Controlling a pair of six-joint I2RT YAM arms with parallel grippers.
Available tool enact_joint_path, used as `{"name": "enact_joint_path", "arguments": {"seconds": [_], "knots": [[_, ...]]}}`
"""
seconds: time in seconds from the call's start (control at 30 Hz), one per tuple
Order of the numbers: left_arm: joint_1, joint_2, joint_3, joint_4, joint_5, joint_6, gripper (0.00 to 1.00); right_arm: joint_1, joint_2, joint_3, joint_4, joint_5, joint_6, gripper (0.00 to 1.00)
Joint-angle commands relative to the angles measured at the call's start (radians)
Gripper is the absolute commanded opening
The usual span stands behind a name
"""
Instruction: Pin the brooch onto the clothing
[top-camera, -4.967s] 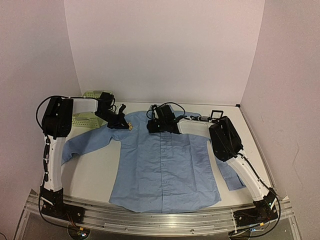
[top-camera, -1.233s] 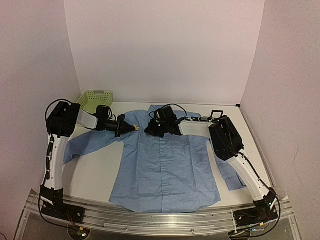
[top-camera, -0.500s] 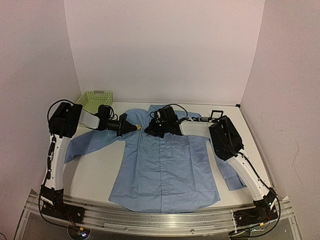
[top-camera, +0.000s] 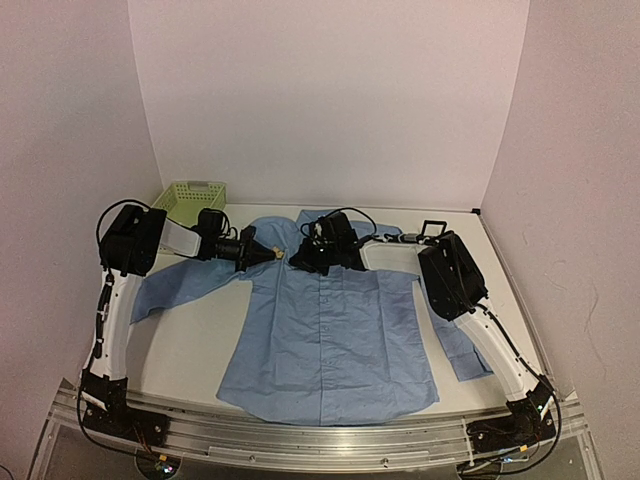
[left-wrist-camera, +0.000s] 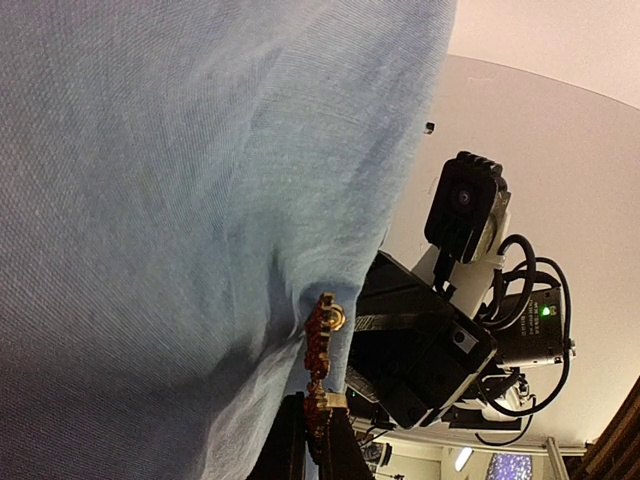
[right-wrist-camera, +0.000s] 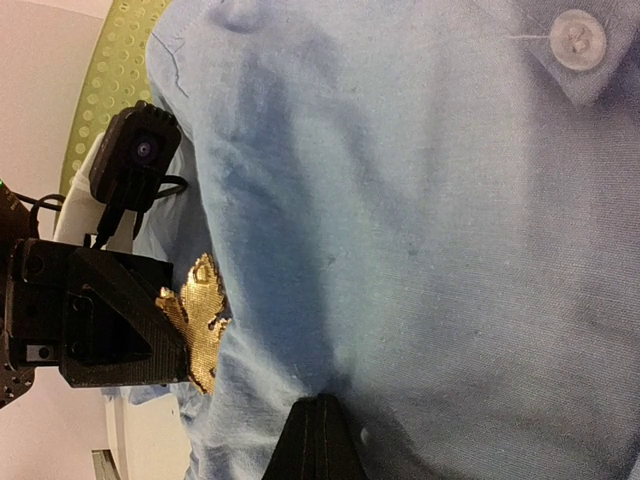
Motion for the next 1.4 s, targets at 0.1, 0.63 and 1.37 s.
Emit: {"name": "enact_joint_path", "arguments": {"seconds": [0.1, 0.63, 1.37], "knots": [[-0.062, 0.063, 0.012, -0.060, -0.016, -0.026, 0.00, 0.018, 0.051, 0.010, -0.023, -0.038, 0.000, 0.00], [-0.081, 0.060, 0.019, -0.023, -0.016, -0.049, 0.00, 0.017, 0.032, -0.004, 0.005, -0.035, -0.016, 0.00], [-0.033, 0.009, 0.039, -0.245, -0.072, 0.197, 0.00, -0.011, -0.233, -0.176, 0.005, 0.044, -0.125, 0.16]]}}
